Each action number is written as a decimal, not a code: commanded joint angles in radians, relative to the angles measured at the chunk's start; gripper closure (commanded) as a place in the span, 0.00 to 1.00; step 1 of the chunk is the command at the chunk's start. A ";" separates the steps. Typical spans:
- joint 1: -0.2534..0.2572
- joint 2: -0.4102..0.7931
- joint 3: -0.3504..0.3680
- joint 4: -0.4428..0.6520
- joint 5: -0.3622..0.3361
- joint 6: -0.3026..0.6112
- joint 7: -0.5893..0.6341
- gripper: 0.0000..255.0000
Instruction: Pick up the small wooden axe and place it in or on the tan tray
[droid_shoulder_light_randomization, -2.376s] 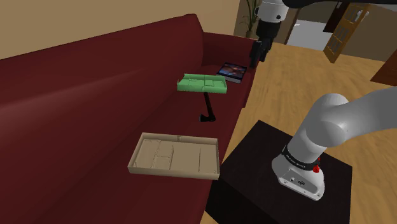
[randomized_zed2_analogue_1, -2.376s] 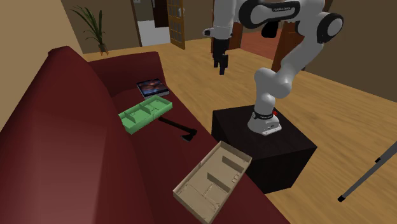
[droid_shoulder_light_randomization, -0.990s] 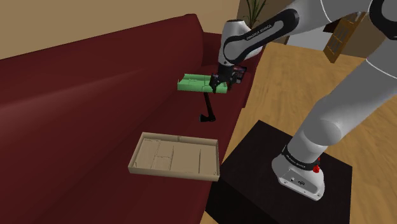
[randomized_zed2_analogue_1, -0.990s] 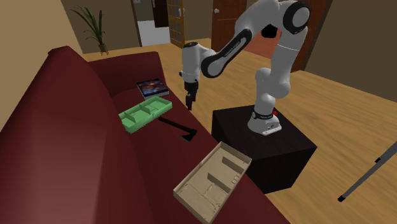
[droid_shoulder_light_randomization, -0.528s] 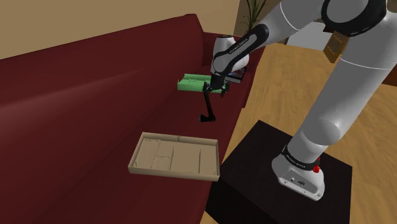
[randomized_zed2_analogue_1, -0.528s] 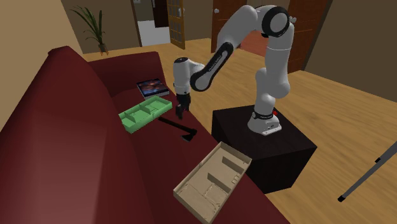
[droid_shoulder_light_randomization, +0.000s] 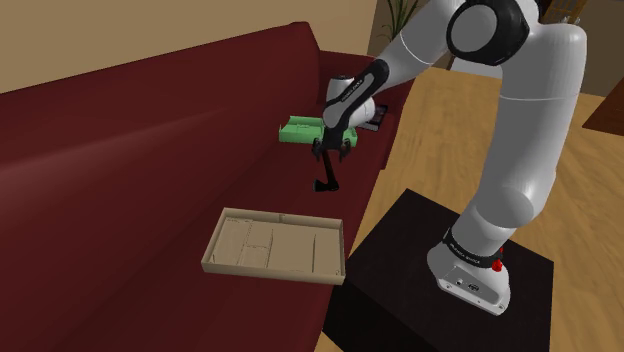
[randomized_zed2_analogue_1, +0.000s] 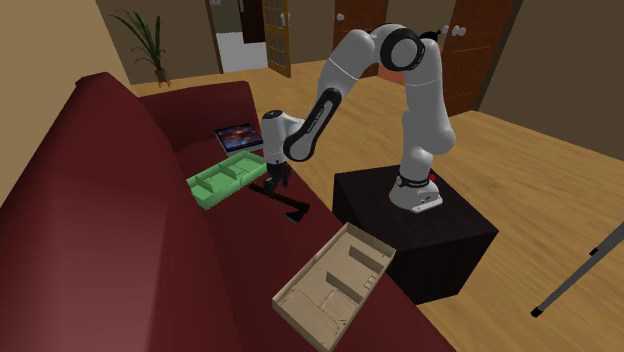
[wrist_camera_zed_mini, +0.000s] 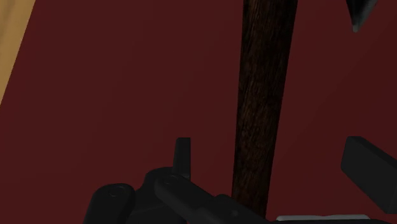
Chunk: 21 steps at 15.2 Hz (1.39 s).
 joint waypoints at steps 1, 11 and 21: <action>-0.002 0.028 0.001 0.006 0.004 0.023 0.000 0.00; -0.005 0.084 0.005 0.013 0.010 0.072 -0.004 0.00; -0.001 0.078 0.005 0.005 0.009 0.074 0.000 1.00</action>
